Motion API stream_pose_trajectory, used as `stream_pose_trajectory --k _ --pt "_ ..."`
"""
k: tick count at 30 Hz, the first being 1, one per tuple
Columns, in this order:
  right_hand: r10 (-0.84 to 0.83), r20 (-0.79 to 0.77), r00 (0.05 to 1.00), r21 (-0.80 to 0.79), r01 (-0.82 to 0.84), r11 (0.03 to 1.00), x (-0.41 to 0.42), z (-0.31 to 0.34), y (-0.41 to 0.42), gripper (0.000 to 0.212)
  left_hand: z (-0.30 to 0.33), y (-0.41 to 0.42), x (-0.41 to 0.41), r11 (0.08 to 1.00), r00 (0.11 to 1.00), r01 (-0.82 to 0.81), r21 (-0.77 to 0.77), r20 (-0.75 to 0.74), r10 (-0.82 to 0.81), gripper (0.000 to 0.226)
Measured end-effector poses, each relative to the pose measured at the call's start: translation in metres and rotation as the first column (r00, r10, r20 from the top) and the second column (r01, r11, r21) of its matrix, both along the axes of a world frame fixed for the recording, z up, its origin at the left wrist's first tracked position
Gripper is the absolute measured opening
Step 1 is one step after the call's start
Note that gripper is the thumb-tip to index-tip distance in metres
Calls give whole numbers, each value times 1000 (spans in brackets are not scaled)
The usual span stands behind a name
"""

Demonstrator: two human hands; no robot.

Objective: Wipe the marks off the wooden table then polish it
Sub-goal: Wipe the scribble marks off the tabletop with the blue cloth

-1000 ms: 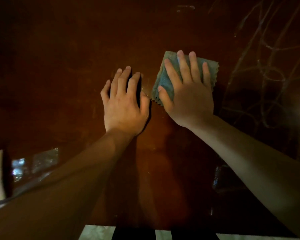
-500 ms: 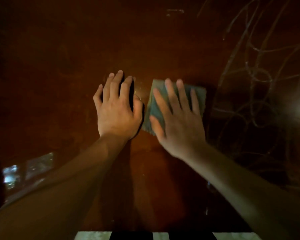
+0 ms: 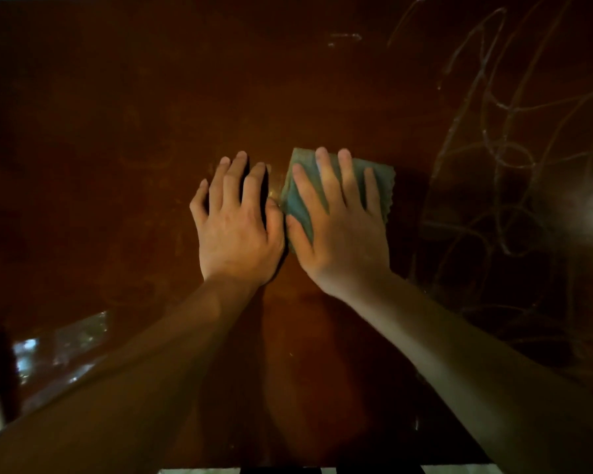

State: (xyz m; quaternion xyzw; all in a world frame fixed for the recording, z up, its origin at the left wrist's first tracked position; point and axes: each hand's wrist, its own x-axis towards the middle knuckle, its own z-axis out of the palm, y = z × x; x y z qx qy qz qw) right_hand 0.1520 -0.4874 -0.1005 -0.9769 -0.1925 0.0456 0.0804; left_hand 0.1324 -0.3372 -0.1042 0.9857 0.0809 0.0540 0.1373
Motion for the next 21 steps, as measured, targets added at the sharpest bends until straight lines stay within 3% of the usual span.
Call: stream_pose_trajectory --k 7,12,17,21 --pt "106 -89 990 -16 -108 994 -110 2 -7 65 1 0 0 1000 1000 11 -4 -7 -11 48" --pt "189 -58 980 -37 -191 981 -80 -2 -19 66 0 1 0 1000 999 22 8 -29 -21 48" --pt "-127 -4 992 -50 127 991 -23 -1 -30 64 -2 0 0 999 999 38 9 -23 -38 49" --pt "-236 13 972 -22 237 971 -74 -2 -11 63 -4 2 1 999 999 43 24 -13 -43 50"
